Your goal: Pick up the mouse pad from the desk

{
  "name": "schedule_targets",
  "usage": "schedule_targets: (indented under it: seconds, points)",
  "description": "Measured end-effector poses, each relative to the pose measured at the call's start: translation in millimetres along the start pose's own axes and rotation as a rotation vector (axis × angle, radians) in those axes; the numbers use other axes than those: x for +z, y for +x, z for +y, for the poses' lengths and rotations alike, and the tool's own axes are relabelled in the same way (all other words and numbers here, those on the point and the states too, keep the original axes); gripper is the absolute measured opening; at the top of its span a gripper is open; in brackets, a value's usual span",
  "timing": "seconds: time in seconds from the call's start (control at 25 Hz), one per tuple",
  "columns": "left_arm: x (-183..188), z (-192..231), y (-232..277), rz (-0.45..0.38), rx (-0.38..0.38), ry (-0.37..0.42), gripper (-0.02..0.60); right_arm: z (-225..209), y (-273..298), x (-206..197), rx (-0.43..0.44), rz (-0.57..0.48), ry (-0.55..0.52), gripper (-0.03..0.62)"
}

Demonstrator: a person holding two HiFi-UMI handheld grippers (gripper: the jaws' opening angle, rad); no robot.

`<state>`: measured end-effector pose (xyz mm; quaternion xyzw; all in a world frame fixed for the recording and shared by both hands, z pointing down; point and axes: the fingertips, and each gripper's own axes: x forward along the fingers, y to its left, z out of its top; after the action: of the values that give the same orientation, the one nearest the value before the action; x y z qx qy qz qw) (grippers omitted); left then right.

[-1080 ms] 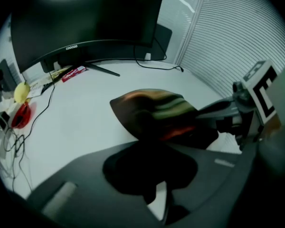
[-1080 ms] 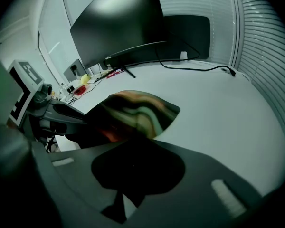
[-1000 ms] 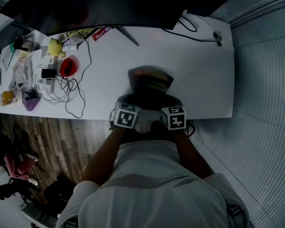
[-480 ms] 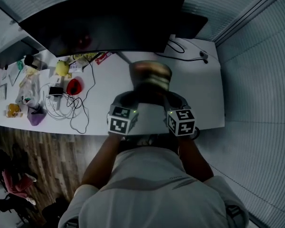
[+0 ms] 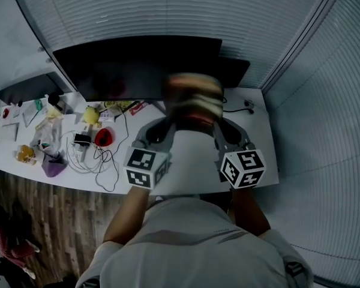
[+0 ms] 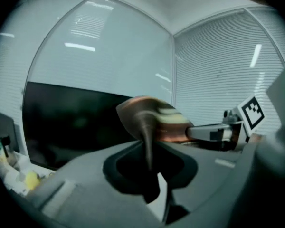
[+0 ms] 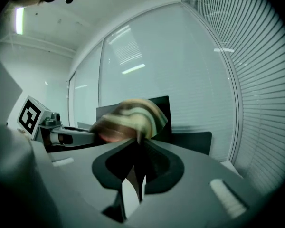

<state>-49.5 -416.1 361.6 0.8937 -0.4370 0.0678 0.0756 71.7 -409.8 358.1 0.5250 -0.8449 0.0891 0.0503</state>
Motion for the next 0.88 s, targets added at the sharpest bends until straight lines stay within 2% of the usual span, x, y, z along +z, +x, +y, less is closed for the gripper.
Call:
schedule_targets:
  seconds: [0.2, 0.36, 0.52, 0.88]
  points:
    - [42, -11, -26, -0.094, 0.020, 0.050, 0.061, 17, -22, 49, 0.022, -0.112, -0.074, 0.040]
    - [64, -14, -40, -0.162, 0.030, 0.060, 0.061, 27, -32, 70, 0.033, -0.171, -0.102, 0.040]
    - [66, -16, -40, -0.184, 0.032, 0.038, 0.061, 28, -36, 74, 0.032, -0.183, -0.111, 0.040]
    - [64, -26, -38, -0.178, 0.023, 0.030, 0.066, 21, -42, 70, 0.024, -0.179, -0.095, 0.040]
